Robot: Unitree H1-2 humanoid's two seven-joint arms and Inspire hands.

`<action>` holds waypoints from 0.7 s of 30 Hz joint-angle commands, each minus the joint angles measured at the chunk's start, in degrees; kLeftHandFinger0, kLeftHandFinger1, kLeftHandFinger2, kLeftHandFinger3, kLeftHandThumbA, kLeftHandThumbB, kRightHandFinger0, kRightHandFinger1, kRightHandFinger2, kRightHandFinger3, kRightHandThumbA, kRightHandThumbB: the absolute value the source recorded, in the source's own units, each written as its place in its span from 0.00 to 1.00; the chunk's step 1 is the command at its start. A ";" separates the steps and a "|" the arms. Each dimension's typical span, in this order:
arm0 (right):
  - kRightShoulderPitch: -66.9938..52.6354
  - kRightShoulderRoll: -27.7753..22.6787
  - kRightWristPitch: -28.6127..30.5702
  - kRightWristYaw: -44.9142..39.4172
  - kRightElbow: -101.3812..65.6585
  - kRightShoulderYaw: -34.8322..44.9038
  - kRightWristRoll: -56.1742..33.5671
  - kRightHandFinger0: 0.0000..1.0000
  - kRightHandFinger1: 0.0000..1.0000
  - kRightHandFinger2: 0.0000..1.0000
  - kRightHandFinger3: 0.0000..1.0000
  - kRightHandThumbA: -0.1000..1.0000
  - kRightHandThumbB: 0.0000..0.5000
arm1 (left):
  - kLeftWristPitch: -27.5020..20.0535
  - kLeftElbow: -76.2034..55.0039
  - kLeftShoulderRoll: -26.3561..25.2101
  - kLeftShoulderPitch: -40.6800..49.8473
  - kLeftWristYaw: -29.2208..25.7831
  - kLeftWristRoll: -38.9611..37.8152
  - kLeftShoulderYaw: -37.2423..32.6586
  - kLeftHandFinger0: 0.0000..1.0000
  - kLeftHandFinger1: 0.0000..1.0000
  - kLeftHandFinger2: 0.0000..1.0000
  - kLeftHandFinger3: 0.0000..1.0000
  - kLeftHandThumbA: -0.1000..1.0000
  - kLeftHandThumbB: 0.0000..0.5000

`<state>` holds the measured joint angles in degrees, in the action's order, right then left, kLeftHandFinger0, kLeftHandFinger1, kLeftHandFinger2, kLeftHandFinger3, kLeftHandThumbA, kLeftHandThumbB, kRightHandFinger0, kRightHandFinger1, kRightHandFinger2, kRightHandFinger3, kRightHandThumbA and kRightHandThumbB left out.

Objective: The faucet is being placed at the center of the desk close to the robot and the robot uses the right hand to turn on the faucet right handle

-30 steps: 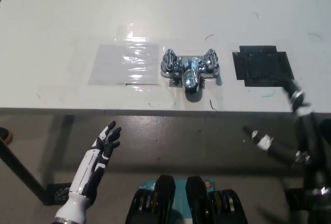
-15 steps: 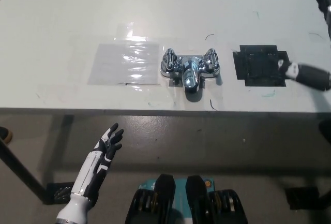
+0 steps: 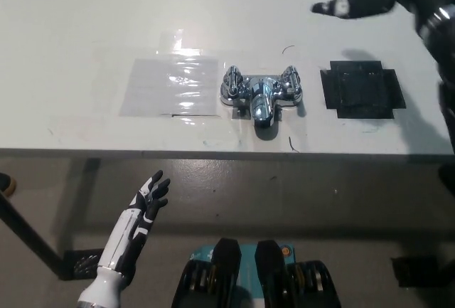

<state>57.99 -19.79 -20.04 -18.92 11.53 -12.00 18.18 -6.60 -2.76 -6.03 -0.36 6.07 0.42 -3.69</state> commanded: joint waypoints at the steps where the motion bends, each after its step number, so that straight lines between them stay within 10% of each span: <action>1: 11.94 -0.82 -6.89 -11.30 7.57 -6.74 9.65 1.00 1.00 1.00 1.00 1.00 0.62 | -2.62 -0.91 -0.14 -0.36 0.55 0.02 -0.27 1.00 1.00 1.00 1.00 0.94 0.26; 21: 19.28 4.75 -6.89 -12.50 24.65 -19.09 16.35 1.00 1.00 1.00 1.00 1.00 0.64 | -2.39 -2.00 -0.44 -0.56 0.49 0.82 -0.47 1.00 1.00 1.00 1.00 0.94 0.21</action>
<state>72.56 -15.58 -26.22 -31.79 34.77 -31.83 31.69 -6.96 -2.83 -6.11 -0.40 6.13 0.64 -3.86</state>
